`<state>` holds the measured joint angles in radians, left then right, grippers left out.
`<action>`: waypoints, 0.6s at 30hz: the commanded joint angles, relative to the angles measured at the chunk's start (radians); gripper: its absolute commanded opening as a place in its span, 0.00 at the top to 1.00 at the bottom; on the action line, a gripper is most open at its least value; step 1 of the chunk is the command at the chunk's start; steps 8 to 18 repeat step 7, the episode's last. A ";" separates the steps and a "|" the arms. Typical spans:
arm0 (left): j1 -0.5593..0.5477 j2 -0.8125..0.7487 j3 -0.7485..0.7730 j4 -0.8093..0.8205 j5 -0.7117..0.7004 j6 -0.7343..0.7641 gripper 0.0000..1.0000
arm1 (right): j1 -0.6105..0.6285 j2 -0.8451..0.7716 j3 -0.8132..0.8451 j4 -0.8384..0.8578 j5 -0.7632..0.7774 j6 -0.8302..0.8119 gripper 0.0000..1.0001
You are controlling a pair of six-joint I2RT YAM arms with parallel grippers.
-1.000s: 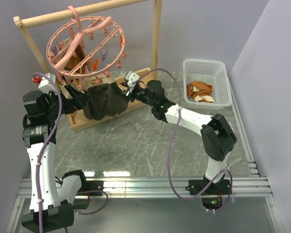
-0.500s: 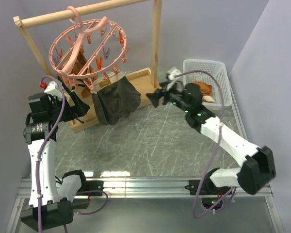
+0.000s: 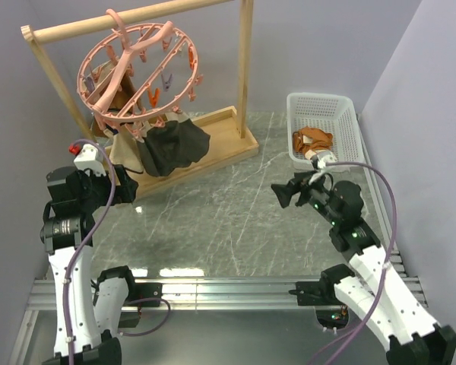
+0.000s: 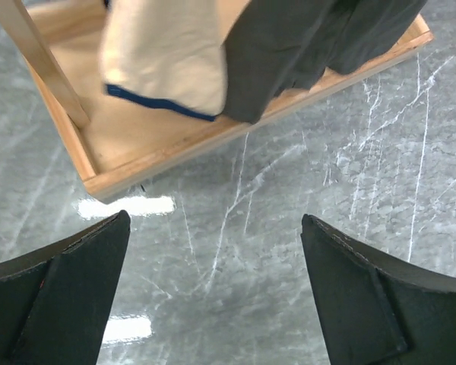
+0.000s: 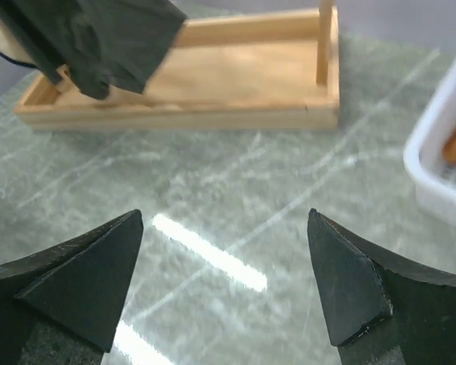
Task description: Clip the underwear to the hanger
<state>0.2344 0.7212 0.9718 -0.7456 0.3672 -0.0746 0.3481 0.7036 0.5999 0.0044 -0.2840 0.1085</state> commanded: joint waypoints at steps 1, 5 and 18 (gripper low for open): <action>0.002 -0.034 -0.002 0.034 0.015 0.053 0.01 | -0.059 -0.102 -0.063 -0.050 -0.029 0.065 0.04; 0.002 -0.060 -0.001 0.035 0.030 0.050 0.01 | -0.086 -0.206 -0.078 -0.080 -0.017 0.050 0.03; 0.002 -0.065 0.008 0.041 0.021 0.041 0.00 | -0.092 -0.234 -0.072 -0.089 -0.009 0.039 0.02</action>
